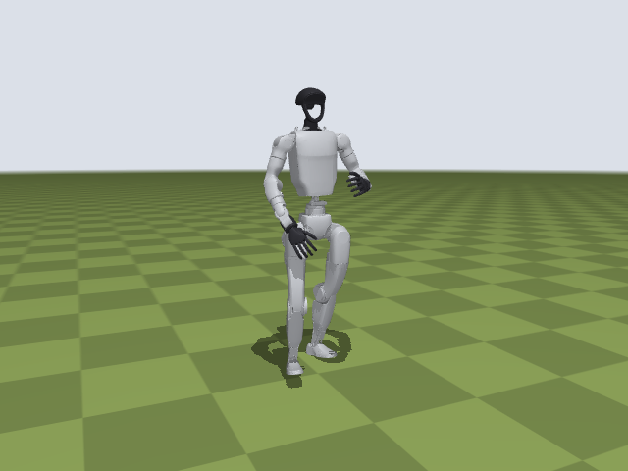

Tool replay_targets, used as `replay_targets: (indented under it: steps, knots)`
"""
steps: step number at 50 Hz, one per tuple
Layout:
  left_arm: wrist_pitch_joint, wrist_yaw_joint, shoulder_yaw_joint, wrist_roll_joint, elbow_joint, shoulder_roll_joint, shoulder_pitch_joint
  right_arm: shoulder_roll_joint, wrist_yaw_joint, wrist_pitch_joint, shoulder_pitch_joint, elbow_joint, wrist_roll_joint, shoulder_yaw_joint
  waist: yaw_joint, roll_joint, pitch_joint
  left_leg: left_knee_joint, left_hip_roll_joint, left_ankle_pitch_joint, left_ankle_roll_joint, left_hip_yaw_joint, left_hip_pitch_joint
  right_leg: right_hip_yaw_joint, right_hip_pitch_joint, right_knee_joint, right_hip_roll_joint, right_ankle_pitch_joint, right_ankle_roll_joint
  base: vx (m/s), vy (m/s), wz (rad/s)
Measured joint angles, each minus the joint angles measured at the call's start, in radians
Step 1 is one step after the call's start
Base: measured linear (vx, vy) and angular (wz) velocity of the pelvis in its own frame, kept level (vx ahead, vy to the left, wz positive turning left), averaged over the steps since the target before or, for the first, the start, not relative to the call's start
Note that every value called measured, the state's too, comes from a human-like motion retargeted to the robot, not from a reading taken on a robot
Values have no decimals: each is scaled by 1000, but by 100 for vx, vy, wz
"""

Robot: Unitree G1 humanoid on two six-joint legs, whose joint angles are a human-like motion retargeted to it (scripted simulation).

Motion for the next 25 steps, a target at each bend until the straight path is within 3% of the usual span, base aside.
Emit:
replay_targets:
  steps: [8,13,18,20,25]
  knots:
    - [43,51,78,39,206,48,126,-16,45,3,52,241,28,-98,-88,-159,24,-12,-199,62,32,-34,-134,97,-189,385,-215,-170,-10,-31,14,39]
    - [103,88,139,52,480,41,245,-48,62,-5,89,291,55,-163,-137,-257,-22,-25,-305,114,61,-36,-226,151,-188,612,-313,-212,-30,-31,20,32]
    - [138,109,198,55,739,12,318,-85,59,-9,109,289,65,-204,-160,-350,-83,-38,-403,160,90,-15,-311,189,-92,747,-385,-206,3,-28,17,21]
    - [144,113,220,57,821,3,334,-95,52,-10,106,277,66,-213,-159,-385,-103,-42,-440,176,99,3,-343,196,-41,749,-401,-196,31,-29,14,4]
    - [130,138,282,55,1004,-12,308,-96,19,-5,36,224,62,-221,-111,-360,-130,-31,-394,166,111,63,-445,154,56,557,-277,-191,52,-34,8,-32]
